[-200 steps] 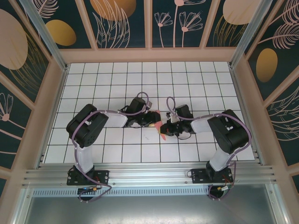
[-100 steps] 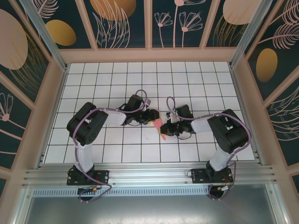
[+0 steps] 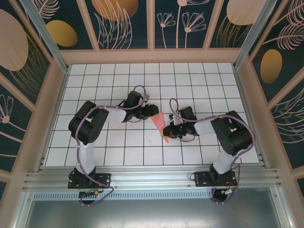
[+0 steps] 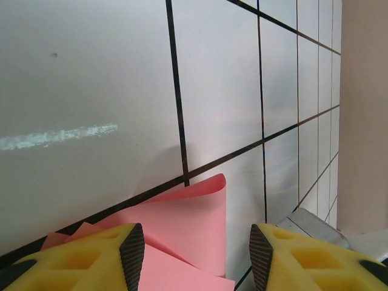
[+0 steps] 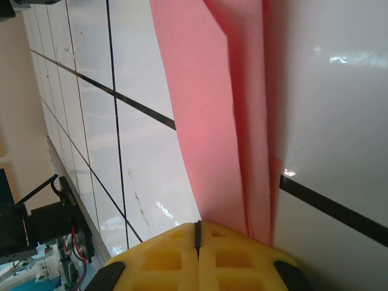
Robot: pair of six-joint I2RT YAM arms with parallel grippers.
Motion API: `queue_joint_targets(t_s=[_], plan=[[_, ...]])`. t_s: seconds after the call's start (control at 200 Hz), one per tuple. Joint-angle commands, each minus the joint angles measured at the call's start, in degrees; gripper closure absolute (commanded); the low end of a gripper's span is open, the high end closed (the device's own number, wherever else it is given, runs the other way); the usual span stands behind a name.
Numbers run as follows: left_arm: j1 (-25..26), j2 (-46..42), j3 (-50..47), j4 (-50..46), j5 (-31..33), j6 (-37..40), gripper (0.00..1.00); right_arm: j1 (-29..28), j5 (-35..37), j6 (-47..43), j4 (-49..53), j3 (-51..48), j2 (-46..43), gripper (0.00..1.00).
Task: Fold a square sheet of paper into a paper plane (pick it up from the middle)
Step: Fold the wing for the fifth time at the center of the table.
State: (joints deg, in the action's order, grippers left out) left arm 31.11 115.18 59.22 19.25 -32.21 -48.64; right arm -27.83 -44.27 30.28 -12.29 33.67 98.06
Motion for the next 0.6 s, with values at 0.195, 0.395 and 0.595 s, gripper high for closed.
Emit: queue_joint_targets(t_s=[0.195, 0.395, 0.595], plan=[[-2.9, 3.3, 2.6, -3.7, 4.8, 5.2, 0.47, 1.1, 7.0, -2.6, 8.1, -2.8, 3.8, 1.00], [-5.5, 2.5, 2.9, -7.7, 7.3, 6.4, 0.47, 1.2, 7.0, -2.5, 8.3, -2.5, 3.4, 1.00], [-6.9, -2.2, 3.4, -11.0, 8.8, 8.2, 0.47, 1.2, 6.3, -2.2, 8.5, -0.7, 1.9, 1.00]])
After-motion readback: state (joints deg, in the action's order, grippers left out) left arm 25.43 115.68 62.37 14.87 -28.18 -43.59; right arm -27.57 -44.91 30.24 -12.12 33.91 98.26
